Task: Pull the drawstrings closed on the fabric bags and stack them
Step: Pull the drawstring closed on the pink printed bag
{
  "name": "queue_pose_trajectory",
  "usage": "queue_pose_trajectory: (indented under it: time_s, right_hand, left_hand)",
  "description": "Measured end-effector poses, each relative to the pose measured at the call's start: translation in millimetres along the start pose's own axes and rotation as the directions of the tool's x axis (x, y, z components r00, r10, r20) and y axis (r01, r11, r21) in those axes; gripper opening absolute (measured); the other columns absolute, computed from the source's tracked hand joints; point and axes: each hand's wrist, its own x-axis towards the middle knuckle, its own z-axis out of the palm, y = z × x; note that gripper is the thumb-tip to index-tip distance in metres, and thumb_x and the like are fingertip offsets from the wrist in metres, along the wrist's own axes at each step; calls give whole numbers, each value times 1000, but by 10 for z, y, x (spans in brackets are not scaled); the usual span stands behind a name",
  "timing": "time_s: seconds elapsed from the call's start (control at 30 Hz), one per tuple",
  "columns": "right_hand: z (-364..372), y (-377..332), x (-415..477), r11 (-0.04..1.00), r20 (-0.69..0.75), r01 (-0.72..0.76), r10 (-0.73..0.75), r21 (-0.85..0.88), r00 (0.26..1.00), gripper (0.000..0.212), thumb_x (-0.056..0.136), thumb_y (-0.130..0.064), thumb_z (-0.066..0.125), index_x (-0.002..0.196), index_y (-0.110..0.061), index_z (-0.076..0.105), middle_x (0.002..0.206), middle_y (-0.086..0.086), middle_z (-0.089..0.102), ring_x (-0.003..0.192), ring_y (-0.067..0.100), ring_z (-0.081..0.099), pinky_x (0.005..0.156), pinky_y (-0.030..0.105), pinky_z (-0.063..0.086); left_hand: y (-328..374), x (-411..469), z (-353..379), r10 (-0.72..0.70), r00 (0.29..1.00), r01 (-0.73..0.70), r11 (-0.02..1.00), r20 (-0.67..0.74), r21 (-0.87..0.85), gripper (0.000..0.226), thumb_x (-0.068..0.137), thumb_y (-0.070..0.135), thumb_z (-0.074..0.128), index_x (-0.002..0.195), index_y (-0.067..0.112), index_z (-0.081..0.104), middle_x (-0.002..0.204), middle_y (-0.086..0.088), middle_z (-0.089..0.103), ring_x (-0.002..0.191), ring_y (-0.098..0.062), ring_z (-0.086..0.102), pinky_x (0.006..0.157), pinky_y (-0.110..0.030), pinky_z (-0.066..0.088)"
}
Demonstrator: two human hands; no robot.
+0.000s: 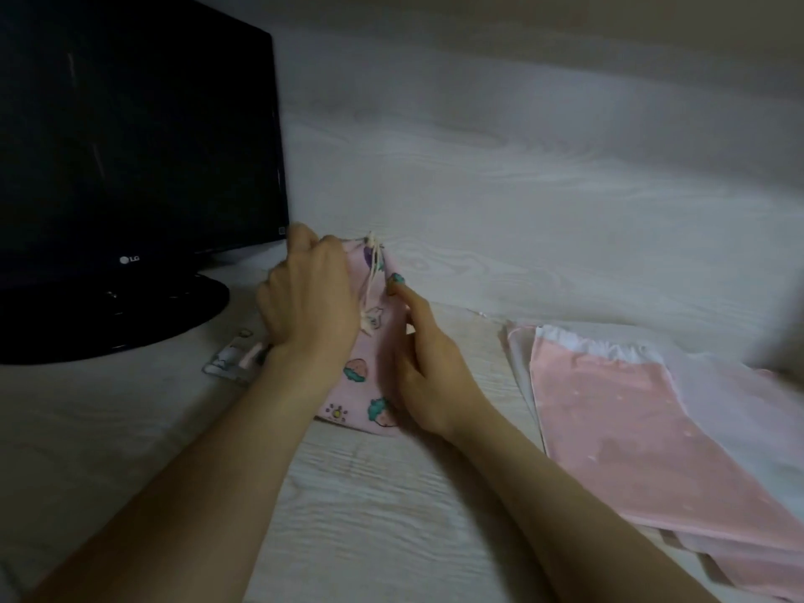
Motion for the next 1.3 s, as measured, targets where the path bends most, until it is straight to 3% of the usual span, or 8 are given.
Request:
queue_pose_trajectory:
  time_s: [0.17, 0.37, 0.57, 0.7, 0.9, 1.03, 1.17, 1.3]
  right_hand:
    - [128, 80, 2, 964, 125, 12, 22, -264, 992, 59, 97, -28, 44, 153, -30, 27, 143, 3, 56, 118, 31, 59, 97, 54, 49]
    - [67, 108, -9, 905, 76, -73, 115, -420, 990, 36, 102, -33, 53, 138, -27, 56, 125, 5, 55, 114, 30, 53, 94, 47, 46]
    - [23, 100, -39, 883, 101, -96, 159, -460, 982, 33, 100, -29, 48, 122, -24, 71, 112, 7, 58, 106, 30, 53, 92, 45, 47]
    - [-40, 67, -58, 869, 96, -54, 116, -492, 989, 44, 88, -26, 38, 113, -20, 74, 106, 6, 69, 99, 29, 62, 87, 46, 52]
    - [-401, 30, -149, 822, -109, -99, 45, -561, 993, 29, 86, -13, 58, 108, -24, 74, 98, 0, 74, 89, 24, 68, 81, 41, 55]
    - [-707, 125, -222, 664, -195, -356, 306, -658, 932, 33, 83, -14, 62, 116, -16, 63, 112, 12, 66, 106, 35, 62, 85, 40, 53]
    - [-840, 212, -309, 515, -247, -543, 535, -663, 808, 43, 91, -12, 54, 134, -9, 47, 128, 17, 58, 120, 40, 57, 94, 41, 47]
    - [-845, 281, -317, 484, -245, -531, 534, -696, 809, 43, 94, -7, 50, 137, -14, 49, 121, 12, 62, 114, 35, 63, 80, 37, 45]
  left_hand:
    - [-102, 36, 138, -16, 993, -14, 964, 113, 266, 24, 92, 29, 73, 114, 24, 69, 146, -11, 36, 128, -39, 36, 100, -51, 36]
    - [-47, -83, 363, -25, 901, -17, 996, 433, 93, 66, 107, 51, 34, 154, 5, 34, 154, -23, 38, 140, -42, 42, 113, -62, 38]
    - [-130, -164, 540, 0, 816, -120, 978, 578, 170, 106, 101, 58, 53, 164, -2, -8, 173, -25, 3, 157, -46, 16, 119, -66, 28]
    - [-99, -171, 479, 41, 852, -155, 972, 521, 178, 104, 95, 50, 69, 161, -4, 9, 165, -29, 15, 151, -46, 29, 113, -62, 38]
    - [46, -246, 404, 299, 953, -300, 954, 38, 23, 57, 76, 24, 76, 126, 20, 48, 128, -10, 43, 115, -33, 45, 90, -44, 37]
    - [100, -350, 509, 578, 803, -504, 790, 148, -350, 12, 86, 18, 66, 96, 22, 61, 105, 2, 53, 103, -23, 54, 86, -45, 46]
    - [153, -517, 635, 693, 550, -389, 706, 466, -592, 14, 96, 30, 66, 108, 26, 72, 112, 10, 63, 105, -6, 64, 95, -39, 55]
    - [185, -527, 702, 691, 540, -390, 711, 480, -585, 17, 98, 37, 66, 113, 30, 71, 115, 10, 63, 111, -7, 60, 102, -39, 51]
